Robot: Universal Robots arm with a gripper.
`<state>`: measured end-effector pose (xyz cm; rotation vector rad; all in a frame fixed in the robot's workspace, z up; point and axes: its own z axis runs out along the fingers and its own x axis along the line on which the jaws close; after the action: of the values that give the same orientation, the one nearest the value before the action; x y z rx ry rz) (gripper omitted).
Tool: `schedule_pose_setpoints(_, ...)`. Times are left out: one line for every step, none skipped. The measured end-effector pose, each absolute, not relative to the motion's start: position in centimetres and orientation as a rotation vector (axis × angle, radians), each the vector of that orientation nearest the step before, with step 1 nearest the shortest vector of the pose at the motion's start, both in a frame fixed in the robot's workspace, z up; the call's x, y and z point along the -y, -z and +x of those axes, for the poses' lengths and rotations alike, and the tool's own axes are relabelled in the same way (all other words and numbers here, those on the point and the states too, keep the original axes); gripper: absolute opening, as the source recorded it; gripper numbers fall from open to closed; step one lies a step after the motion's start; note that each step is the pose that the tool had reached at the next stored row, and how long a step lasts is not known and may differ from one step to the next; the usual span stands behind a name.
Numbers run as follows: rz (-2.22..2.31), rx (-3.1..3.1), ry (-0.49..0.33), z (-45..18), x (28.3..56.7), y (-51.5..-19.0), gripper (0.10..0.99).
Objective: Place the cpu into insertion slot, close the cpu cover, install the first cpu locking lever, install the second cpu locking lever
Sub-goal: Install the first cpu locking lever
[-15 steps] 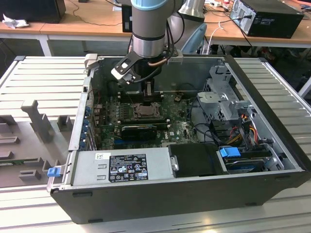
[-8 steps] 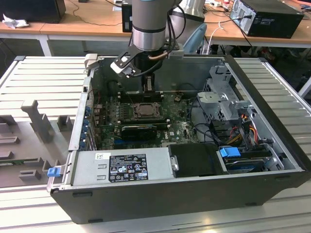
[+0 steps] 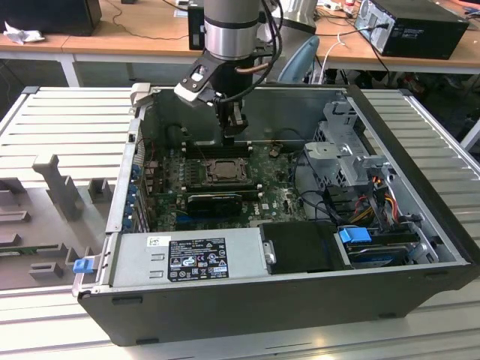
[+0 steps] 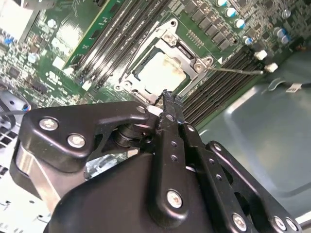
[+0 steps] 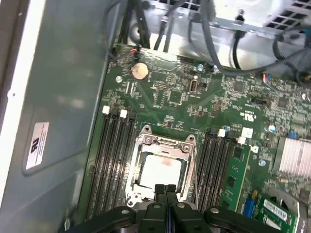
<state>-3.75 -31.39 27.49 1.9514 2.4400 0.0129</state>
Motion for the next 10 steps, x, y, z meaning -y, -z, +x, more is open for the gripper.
schedule_pose_setpoints(1.938, -2.450, -0.013, -3.75, 31.39, -27.49, 0.106)
schedule_pose_setpoints(1.925, -2.461, -0.013, -3.74, 31.39, -27.49, 0.106)
schedule_pose_setpoints(1.896, -2.483, -0.014, -3.74, 31.39, -27.49, 0.106)
schedule_pose_setpoints(1.847, -2.520, -0.014, -3.74, 31.39, -27.49, 0.106)
schedule_pose_setpoints(1.811, -2.547, -0.014, -3.74, 31.39, -27.49, 0.106)
schedule_pose_setpoints(1.768, -2.576, -0.015, -3.74, 31.39, -27.49, 0.106)
schedule_pose_setpoints(1.728, -2.604, -0.015, -3.74, 31.39, -27.49, 0.106)
schedule_pose_setpoints(1.700, -2.623, -0.016, -3.74, 31.39, -27.49, 0.106)
schedule_pose_setpoints(1.674, -2.639, -0.016, -3.74, 31.39, -27.49, 0.106)
schedule_pose_setpoints(1.648, -2.656, -0.016, -3.74, 31.39, -27.49, 0.106)
